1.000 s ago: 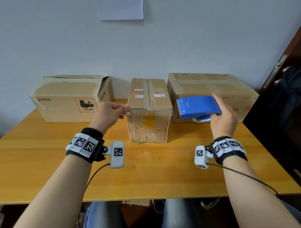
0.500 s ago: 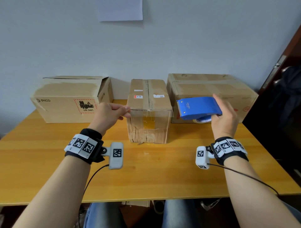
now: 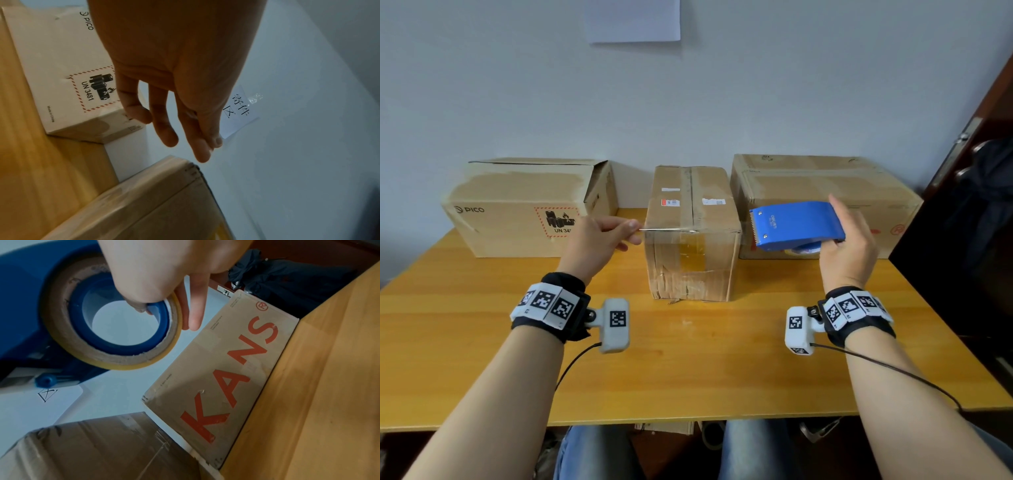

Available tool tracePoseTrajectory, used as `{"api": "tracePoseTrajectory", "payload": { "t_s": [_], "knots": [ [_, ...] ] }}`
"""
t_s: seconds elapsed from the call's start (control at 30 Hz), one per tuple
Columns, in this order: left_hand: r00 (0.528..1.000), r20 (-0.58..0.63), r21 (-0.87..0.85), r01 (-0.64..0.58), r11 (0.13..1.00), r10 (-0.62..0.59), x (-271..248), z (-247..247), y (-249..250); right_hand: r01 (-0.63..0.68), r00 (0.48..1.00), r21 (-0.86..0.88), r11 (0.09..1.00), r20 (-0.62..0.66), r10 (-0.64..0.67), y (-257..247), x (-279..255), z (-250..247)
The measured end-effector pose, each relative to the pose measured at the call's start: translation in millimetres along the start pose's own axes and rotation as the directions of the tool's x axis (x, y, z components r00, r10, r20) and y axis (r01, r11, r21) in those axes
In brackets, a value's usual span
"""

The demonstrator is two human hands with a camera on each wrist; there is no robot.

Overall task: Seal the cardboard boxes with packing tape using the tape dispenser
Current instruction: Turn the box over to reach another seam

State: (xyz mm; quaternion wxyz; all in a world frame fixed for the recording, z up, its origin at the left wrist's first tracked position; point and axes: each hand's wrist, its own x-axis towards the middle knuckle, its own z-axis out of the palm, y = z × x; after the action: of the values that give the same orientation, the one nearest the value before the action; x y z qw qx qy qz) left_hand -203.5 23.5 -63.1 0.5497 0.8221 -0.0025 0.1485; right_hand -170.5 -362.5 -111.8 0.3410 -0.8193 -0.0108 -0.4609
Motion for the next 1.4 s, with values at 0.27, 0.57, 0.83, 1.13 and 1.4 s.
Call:
{"api": "tracePoseTrajectory", "payload": {
  "t_s": [0.27, 0.57, 0.83, 1.13, 1.4],
  "knots": [
    [0.999, -0.051, -0.073, 0.012, 0.997, -0.015, 4.1, 8.4, -13.9, -0.006, 1.000, -0.008, 1.000, 0.016, 0.006, -4.6, -1.3, 3.0],
    [0.997, -0.078, -0.073, -0.020, 0.997, 0.014, 10.7, 17.9, -19.3, -0.011, 1.000, 0.001, 1.000, 0.018, 0.011, -0.7, 1.7, 6.4],
    [0.994, -0.099, -0.056, -0.053, 0.997, 0.047, 19.2, 21.7, -29.7, -0.037, 0.998, -0.031, 0.999, 0.052, 0.038, 1.5, 1.4, 10.7],
    [0.992, -0.113, 0.003, -0.048, 0.999, 0.048, 25.8, 15.2, -33.2, -0.008, 0.999, -0.080, 0.997, 0.035, 0.011, -1.2, -2.7, 15.9],
    [0.992, -0.126, 0.021, -0.010, 1.000, 0.013, 31.1, 17.7, -38.4, 0.046, 0.996, -0.095, 0.994, 0.083, -0.038, -1.9, -9.4, 21.0]
  ]
}}
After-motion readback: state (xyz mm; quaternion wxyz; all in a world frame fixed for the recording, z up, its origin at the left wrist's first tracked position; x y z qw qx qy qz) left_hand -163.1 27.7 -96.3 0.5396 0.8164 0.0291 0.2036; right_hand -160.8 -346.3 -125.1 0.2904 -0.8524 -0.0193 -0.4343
